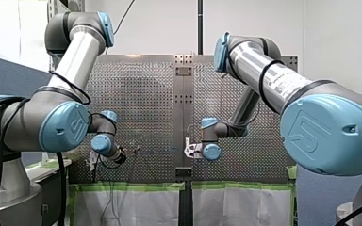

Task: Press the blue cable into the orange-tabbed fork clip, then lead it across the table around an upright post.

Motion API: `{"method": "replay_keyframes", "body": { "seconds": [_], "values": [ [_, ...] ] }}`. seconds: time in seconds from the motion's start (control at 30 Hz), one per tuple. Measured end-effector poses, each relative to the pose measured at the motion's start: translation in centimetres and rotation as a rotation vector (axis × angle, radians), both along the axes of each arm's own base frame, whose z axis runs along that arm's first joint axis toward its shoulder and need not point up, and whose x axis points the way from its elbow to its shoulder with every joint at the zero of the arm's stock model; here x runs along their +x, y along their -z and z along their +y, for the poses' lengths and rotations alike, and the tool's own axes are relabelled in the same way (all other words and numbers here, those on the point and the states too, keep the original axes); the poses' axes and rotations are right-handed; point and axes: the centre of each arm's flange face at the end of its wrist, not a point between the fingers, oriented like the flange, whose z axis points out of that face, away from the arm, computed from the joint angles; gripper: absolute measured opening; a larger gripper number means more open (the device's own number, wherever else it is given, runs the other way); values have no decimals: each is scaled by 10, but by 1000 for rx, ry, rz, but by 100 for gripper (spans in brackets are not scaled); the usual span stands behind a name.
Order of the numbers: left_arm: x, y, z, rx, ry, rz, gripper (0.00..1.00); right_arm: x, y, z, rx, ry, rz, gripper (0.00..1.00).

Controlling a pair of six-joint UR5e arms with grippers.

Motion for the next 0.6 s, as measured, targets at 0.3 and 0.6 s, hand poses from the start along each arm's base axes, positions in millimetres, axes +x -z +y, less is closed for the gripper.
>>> {"method": "replay_keyframes", "body": {
  "seconds": [0.3,0.6],
  "values": [
    [-10,-6,-3,4,1,-19,97,0,1,1,7,-1,4,0],
    [-19,-19,-13,3,23,-60,97,0,2,2,10,-1,5,0]
  ]
}}
